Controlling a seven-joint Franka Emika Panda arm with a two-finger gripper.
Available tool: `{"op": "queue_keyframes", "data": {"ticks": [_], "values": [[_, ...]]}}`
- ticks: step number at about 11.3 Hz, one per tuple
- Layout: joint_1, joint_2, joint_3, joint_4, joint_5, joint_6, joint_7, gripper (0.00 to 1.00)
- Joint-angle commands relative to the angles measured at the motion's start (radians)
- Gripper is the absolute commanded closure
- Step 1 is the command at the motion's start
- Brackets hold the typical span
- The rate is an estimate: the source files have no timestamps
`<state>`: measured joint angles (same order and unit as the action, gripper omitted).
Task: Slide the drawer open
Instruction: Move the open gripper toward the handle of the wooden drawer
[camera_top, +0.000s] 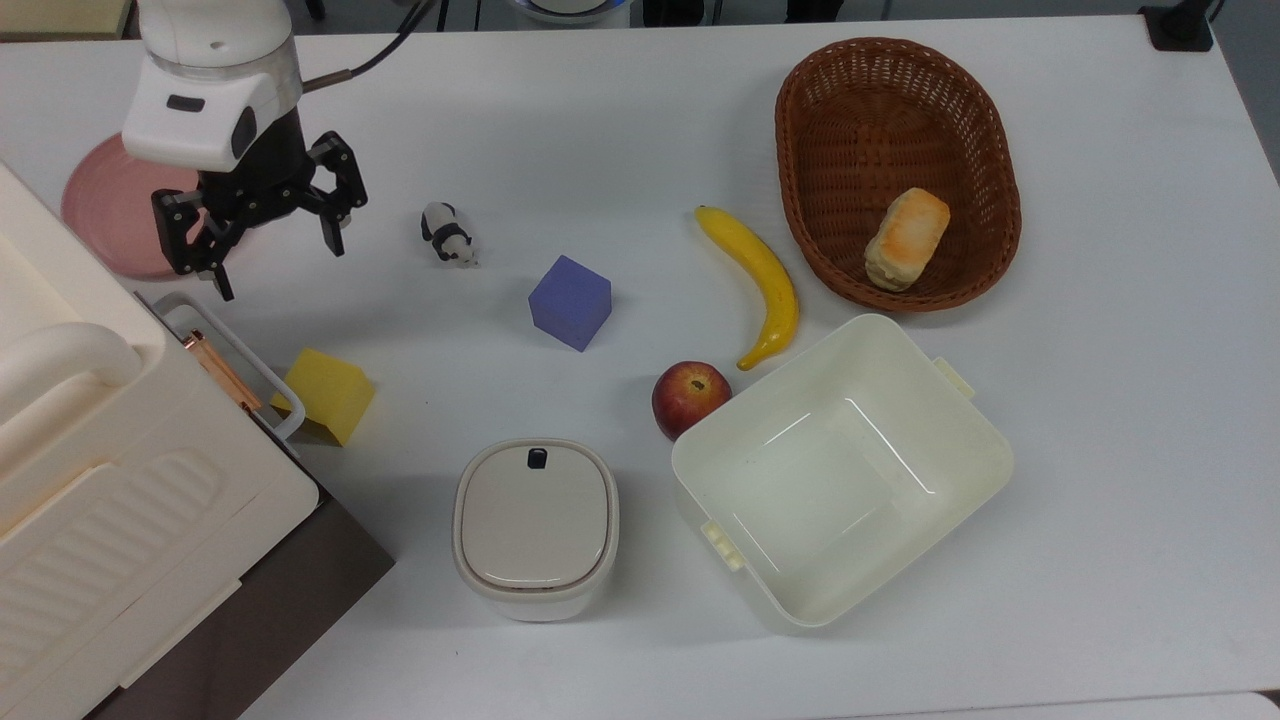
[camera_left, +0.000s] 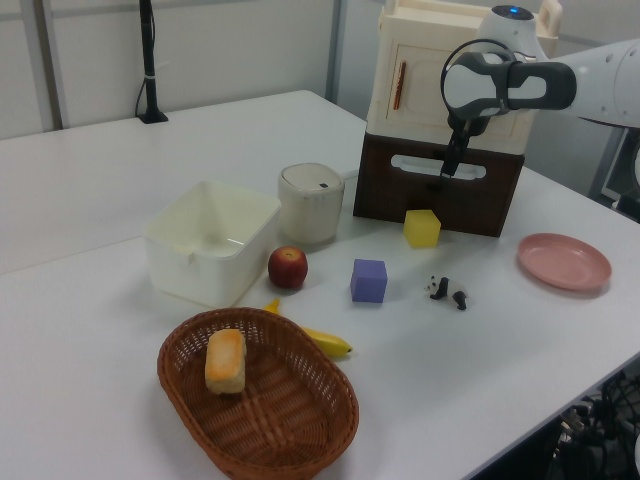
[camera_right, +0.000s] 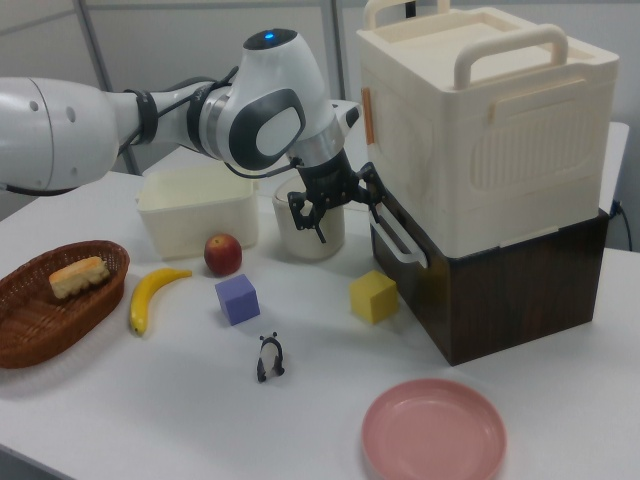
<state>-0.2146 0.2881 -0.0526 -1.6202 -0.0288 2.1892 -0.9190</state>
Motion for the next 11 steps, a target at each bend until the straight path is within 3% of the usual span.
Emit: {"op": "queue_keyframes", "data": {"ticks": [1,11], "values": [[-0.015,0.064,0.005,0.077,-0.002,0.014,-0.008,0.00],[-0.014,0.117,0.007,0.092,-0.003,0.049,-0.008,0.00]]}}
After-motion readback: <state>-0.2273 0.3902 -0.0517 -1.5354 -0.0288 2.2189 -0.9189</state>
